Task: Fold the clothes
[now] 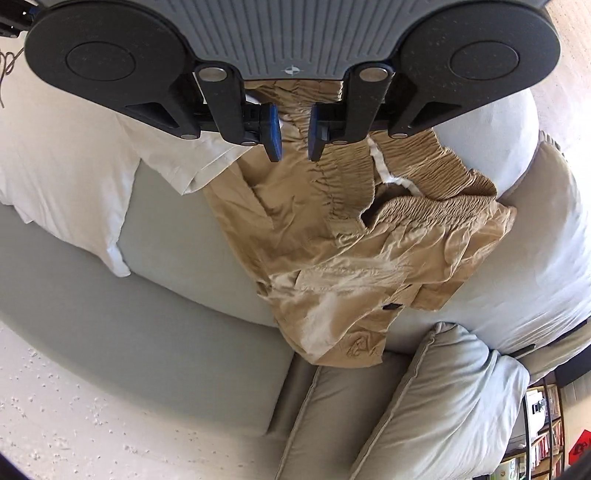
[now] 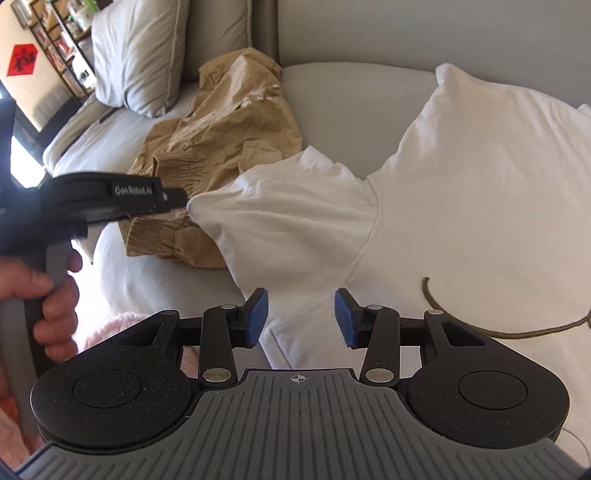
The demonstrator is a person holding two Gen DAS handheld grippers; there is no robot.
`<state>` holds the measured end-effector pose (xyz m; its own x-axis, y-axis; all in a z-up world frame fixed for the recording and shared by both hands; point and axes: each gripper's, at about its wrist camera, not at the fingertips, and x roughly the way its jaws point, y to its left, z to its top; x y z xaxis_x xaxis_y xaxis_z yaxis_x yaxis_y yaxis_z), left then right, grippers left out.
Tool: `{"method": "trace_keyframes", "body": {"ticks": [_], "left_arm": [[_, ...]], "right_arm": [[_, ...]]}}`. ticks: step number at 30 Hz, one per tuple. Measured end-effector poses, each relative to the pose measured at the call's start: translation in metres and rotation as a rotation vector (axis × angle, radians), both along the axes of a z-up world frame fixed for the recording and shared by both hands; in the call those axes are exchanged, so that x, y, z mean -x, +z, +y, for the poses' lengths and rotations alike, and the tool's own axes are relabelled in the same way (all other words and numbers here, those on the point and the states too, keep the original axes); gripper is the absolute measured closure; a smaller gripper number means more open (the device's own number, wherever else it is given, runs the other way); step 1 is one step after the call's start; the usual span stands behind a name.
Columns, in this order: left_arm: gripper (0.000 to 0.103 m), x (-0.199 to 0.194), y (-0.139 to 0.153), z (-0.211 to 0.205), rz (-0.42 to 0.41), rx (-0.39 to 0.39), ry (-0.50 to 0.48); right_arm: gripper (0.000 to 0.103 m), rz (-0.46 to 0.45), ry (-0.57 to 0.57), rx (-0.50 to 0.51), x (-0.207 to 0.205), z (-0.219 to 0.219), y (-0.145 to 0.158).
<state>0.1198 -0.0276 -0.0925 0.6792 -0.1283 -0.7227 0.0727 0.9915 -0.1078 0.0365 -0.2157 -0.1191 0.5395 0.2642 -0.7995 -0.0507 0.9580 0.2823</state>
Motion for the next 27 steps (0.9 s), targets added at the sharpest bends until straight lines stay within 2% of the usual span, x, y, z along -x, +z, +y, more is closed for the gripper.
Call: {"method": "trace_keyframes", "body": {"ticks": [3,5,6,9,10,12,13,15,17,19,21,24,27], "left_arm": [[0.088,0.003,0.003,-0.012,0.008,0.007,-0.093],[0.088,0.007,0.001,-0.026,0.014,0.039,-0.208],[0.088,0.008,0.0,-0.033,0.018,0.053,-0.267],[0.083,0.005,-0.014,-0.054,0.049,0.019,-0.352],[0.085,0.0,-0.023,-0.06,0.079,-0.034,-0.344],[0.098,-0.013,-0.042,-0.061,0.16,-0.2,-0.221],[0.097,-0.016,-0.045,-0.054,0.176,-0.238,-0.158],[0.096,-0.014,-0.041,-0.041,0.174,-0.215,-0.122],[0.097,-0.006,-0.032,-0.037,0.123,-0.212,-0.13],[0.096,0.003,-0.02,-0.043,0.051,-0.177,-0.179],[0.095,0.007,-0.01,-0.056,0.005,-0.106,-0.261],[0.092,0.0,-0.011,-0.08,0.003,-0.052,-0.369],[0.091,-0.015,-0.03,-0.109,0.008,-0.067,-0.456]], "right_arm": [[0.058,0.002,-0.029,-0.014,0.011,-0.016,0.003],[0.073,0.008,-0.032,-0.043,0.009,-0.019,0.003],[0.087,0.008,-0.025,-0.061,0.009,-0.02,0.002],[0.089,0.03,-0.021,-0.11,-0.001,-0.014,-0.012],[0.086,0.055,-0.028,-0.102,-0.005,-0.01,-0.019],[0.085,0.118,-0.022,-0.091,-0.008,-0.003,-0.032],[0.085,0.109,-0.014,-0.08,-0.001,0.001,-0.033],[0.085,0.12,0.008,-0.074,0.009,0.002,-0.03],[0.085,0.111,0.008,-0.086,0.023,-0.006,-0.023],[0.084,0.076,-0.026,-0.115,0.032,-0.017,-0.017],[0.084,0.042,-0.07,-0.137,0.033,-0.028,-0.014],[0.084,0.02,-0.102,-0.124,0.027,-0.037,-0.012],[0.084,0.01,-0.126,-0.1,0.017,-0.046,-0.012]]}}
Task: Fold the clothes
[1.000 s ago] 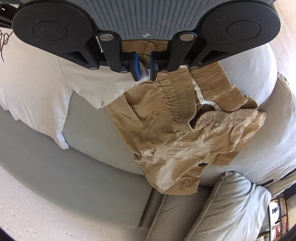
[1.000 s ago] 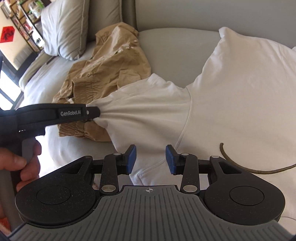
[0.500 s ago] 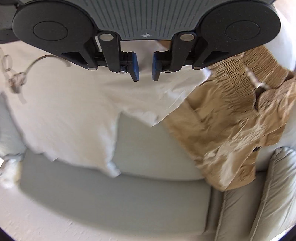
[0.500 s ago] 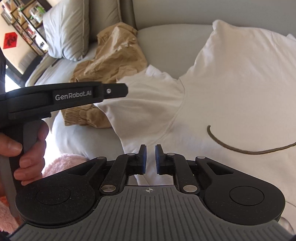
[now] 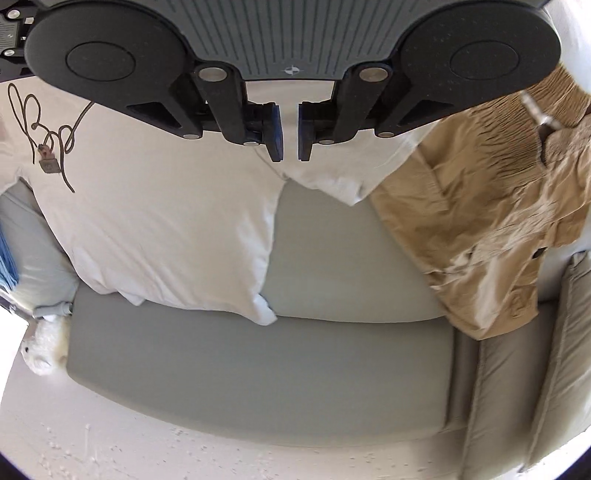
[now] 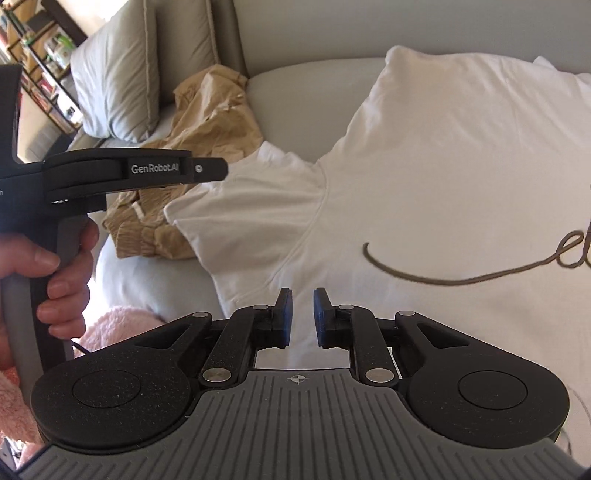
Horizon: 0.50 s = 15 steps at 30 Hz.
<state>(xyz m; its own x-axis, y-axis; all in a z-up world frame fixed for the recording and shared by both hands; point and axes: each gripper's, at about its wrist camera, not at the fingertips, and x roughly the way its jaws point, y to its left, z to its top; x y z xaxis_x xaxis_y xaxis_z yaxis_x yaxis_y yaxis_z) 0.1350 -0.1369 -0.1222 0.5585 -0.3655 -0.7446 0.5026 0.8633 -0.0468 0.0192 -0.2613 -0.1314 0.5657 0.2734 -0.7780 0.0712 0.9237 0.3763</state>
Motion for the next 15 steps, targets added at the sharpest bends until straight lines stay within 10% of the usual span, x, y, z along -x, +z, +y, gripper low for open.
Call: {"method": "trace_keyframes", "body": {"ticks": [7,11,15], "left_arm": [[0.093,-0.055,-0.05,-0.009,0.015,-0.208,0.166],[0.093,-0.058,-0.023,0.027,-0.085,-0.205,0.295],[0.085,-0.041,0.016,0.044,-0.071,-0.154,0.212]], "right_arm": [[0.084,0.036,-0.039,-0.019,0.007,-0.021,-0.007],[0.084,0.04,-0.09,-0.034,0.021,-0.037,-0.003],[0.083,0.024,-0.127,-0.053,0.034,-0.05,0.005]]}}
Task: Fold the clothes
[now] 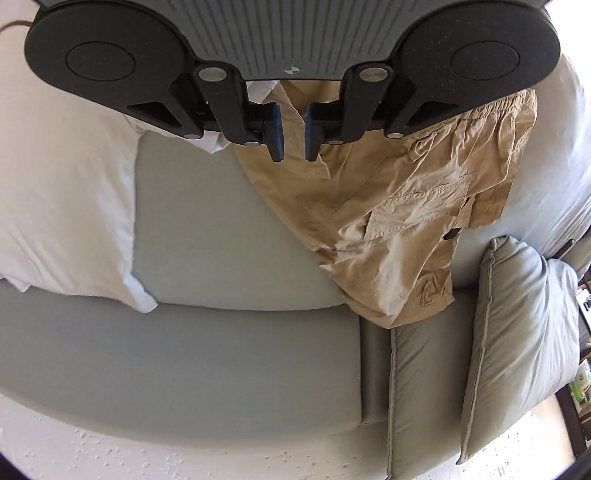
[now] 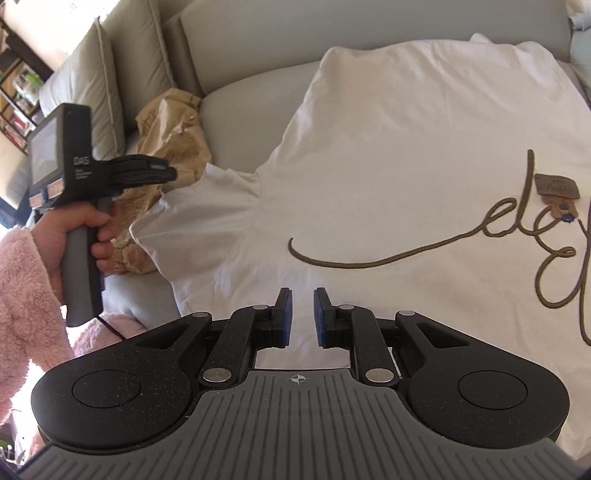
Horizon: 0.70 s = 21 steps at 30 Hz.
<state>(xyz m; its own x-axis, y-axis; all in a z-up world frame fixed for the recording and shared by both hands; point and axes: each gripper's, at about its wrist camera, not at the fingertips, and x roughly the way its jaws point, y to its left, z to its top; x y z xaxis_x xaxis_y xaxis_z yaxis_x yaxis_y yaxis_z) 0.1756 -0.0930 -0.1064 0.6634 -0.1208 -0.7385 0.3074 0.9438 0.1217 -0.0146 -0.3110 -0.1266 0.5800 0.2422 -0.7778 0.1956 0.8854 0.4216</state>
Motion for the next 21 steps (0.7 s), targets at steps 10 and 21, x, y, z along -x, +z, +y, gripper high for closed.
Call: {"method": "trace_keyframes", "body": {"ticks": [10,21], "left_arm": [[0.074,0.106,0.016,-0.019,0.24,-0.003,-0.181],[0.074,0.191,-0.004,-0.09,0.217,0.133,-0.241]], "right_arm": [[0.077,-0.033,-0.061,0.125,0.063,-0.032,0.035],[0.078,0.075,-0.348,0.282,0.117,-0.085,0.021]]}}
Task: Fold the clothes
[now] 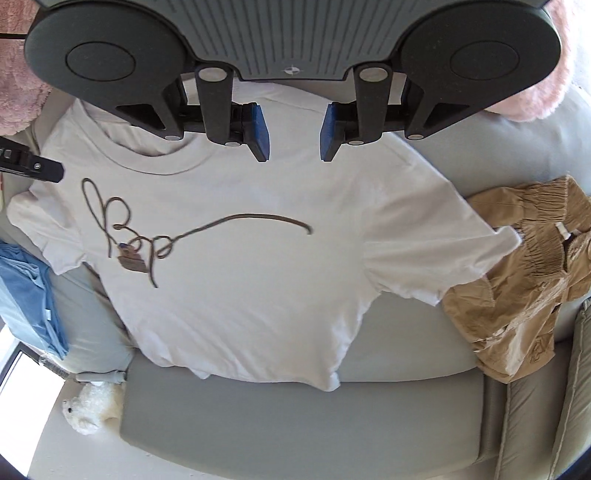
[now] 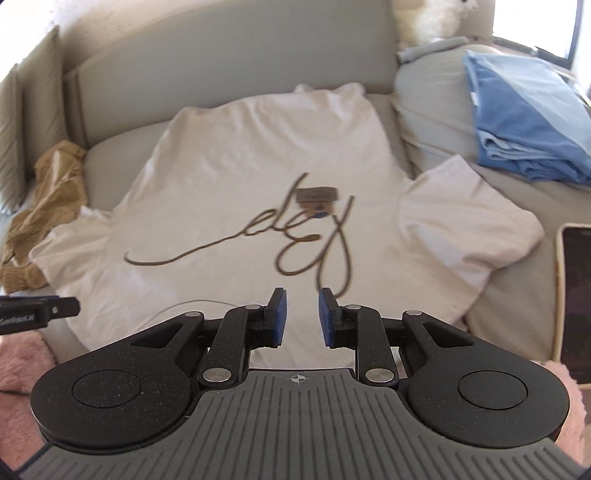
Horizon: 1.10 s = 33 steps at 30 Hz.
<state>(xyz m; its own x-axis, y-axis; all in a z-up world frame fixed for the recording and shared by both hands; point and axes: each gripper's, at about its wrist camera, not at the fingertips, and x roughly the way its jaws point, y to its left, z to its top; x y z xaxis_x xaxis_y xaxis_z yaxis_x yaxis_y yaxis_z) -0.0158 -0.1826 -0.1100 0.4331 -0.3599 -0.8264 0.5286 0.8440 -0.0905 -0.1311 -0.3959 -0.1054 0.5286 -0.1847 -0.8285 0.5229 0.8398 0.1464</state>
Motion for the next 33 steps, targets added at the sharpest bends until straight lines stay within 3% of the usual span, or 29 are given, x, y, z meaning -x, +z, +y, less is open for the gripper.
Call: {"method": "trace_keyframes", "body": {"ticks": [3,9,13,18,20,24,33], "left_arm": [[0.074,0.016,-0.005,-0.021,-0.056,-0.023,-0.038],[0.072,0.023,-0.005,-0.038,-0.069,-0.041,-0.008],[0.059,0.023,-0.005,-0.047,-0.092,-0.068,-0.014],[0.052,0.011,-0.031,-0.043,0.024,-0.136,0.031],[0.049,0.016,-0.035,-0.036,-0.002,-0.123,0.025],[0.048,0.021,-0.036,-0.035,-0.024,-0.135,0.007],[0.049,0.023,-0.04,-0.028,-0.046,-0.079,-0.008]], "right_arm": [[0.087,0.01,0.024,-0.023,0.0,-0.003,-0.006],[0.088,-0.044,0.145,0.042,-0.007,0.023,0.006],[0.087,-0.033,0.149,0.051,-0.02,0.025,0.004],[0.087,0.08,0.102,0.006,-0.03,0.016,-0.02],[0.087,0.128,0.118,-0.017,-0.027,0.017,-0.032],[0.087,0.122,0.14,0.012,-0.014,0.029,-0.035],[0.086,0.117,0.128,-0.009,-0.011,0.025,-0.037]]}}
